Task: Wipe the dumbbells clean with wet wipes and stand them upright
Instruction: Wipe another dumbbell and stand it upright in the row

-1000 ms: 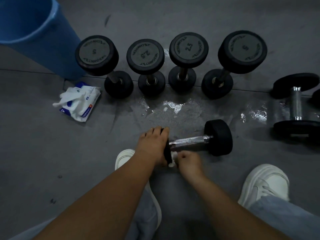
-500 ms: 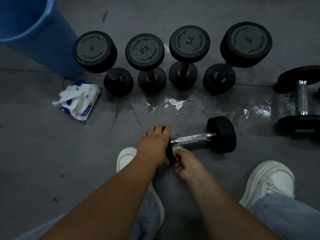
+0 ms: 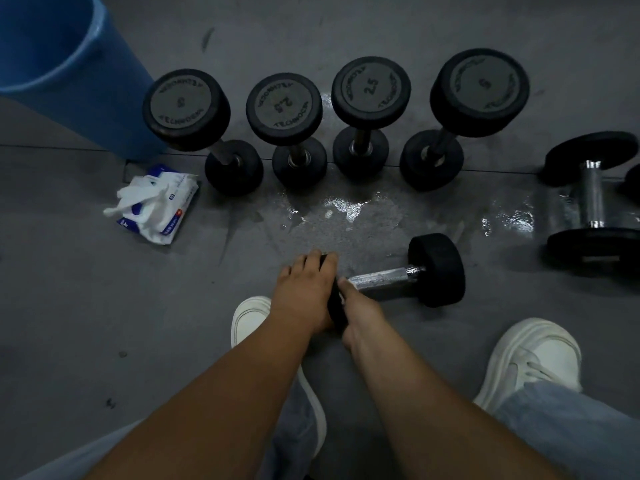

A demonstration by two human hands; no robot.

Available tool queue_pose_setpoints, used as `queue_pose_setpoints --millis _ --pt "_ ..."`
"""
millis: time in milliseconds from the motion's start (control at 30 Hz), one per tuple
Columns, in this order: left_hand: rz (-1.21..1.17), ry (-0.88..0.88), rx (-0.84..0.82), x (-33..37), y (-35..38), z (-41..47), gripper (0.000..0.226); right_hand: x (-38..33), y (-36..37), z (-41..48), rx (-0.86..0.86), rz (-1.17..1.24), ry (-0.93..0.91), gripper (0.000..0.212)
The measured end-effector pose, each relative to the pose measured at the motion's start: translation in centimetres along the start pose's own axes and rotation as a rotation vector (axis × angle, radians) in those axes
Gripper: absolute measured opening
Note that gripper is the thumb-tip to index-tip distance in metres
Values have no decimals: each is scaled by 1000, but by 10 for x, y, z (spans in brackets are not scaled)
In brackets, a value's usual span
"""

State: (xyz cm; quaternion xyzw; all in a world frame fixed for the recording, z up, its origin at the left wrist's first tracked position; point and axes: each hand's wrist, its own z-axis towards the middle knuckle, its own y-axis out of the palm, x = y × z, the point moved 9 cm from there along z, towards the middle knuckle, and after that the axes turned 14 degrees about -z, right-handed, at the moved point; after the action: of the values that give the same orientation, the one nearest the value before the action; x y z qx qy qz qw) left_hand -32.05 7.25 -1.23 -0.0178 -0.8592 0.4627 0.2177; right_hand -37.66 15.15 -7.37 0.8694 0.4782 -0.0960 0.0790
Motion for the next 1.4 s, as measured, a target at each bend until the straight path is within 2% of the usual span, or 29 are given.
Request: queue_pose_setpoints --millis 100,200,367,467,600,833,1000,1167,1400 --pt "5 -5 12 -1 1 0 101 6 -1 -4 58 127 2 22" --pt "9 1 25 -1 5 -1 102 9 -9 -4 134 152 -51 12" --pt "-1 4 -1 -3 0 -1 101 5 -3 -2 47 29 -104 23" --pt "-27 -6 -91 -4 -3 2 106 9 -9 1 36 9 -131 19" --pt "73 -5 -209 -2 -7 15 118 1 -16 4 12 18 -127 27" --pt "109 -34 -243 -1 -4 19 124 -1 -20 1 -59 -75 -266 23" --pt "105 -45 -295 -2 -4 24 127 -12 -15 10 -67 -163 -192 30" --pt "49 -69 -366 -5 -5 30 133 -11 -12 1 -54 -143 -182 24" --pt "25 -53 -358 -5 -5 28 133 -12 -11 -11 -54 -177 -181 25"
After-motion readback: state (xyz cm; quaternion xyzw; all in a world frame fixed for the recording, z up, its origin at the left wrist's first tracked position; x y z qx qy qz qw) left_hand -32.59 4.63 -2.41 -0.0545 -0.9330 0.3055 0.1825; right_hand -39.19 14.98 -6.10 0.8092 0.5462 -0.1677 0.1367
